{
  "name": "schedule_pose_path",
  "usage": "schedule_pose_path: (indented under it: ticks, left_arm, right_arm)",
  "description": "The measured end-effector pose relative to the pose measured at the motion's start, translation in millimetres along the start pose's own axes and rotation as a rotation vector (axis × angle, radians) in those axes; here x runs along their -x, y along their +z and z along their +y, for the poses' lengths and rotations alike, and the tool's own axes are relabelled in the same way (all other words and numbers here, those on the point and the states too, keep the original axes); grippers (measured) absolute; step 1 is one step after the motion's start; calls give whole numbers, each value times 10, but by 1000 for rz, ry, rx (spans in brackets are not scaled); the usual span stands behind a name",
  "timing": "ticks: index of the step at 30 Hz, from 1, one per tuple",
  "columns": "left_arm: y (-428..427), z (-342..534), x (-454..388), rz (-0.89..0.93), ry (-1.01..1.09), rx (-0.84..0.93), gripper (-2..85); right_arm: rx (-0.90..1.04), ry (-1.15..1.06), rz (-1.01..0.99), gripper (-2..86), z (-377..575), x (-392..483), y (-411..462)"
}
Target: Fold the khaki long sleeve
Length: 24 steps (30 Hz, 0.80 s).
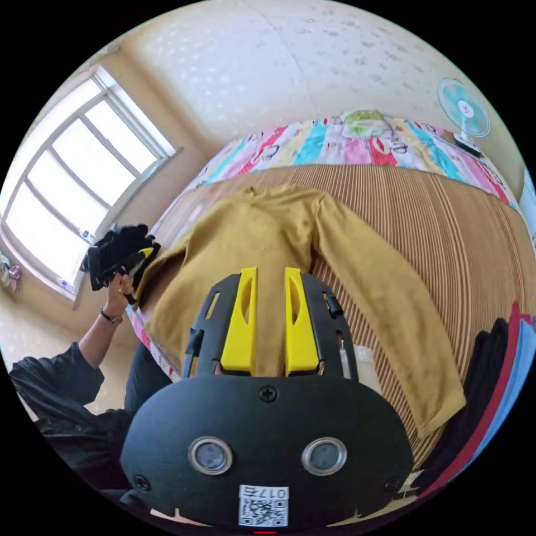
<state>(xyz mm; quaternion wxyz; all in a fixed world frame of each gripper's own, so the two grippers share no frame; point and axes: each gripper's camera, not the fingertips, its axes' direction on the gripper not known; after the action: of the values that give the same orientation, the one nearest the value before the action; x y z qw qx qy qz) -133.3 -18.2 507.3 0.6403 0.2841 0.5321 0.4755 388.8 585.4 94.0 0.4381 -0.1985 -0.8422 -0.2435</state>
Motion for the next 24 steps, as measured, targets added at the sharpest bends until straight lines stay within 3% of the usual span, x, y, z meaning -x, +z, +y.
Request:
schedule_pose_path:
  ticks: [5,7,10,19,21,24]
  left_arm:
    - [186,962,16,-14,-101,192,113]
    - [190,1200,-13,-148,-83,239,97]
    - [-5,1350,-130,-196,-7,217,63]
    - [-1121,2228,-228,-80,-65,289,49]
    - [-1360,2390,-151,-45,-108,298,55]
    - [-1923,2408,231,63,-212,162,62]
  right_arm:
    - [202,92,55,73,1092,-3,936]
    - [148,50,50,55,1314,58,955]
    - [182,5,149,37,1488,172,904]
    - [222,-54,461,22,2500,625,360]
    - [211,37,424,21,2664,577,175]
    - [154,135,316,19,2719,425,-199]
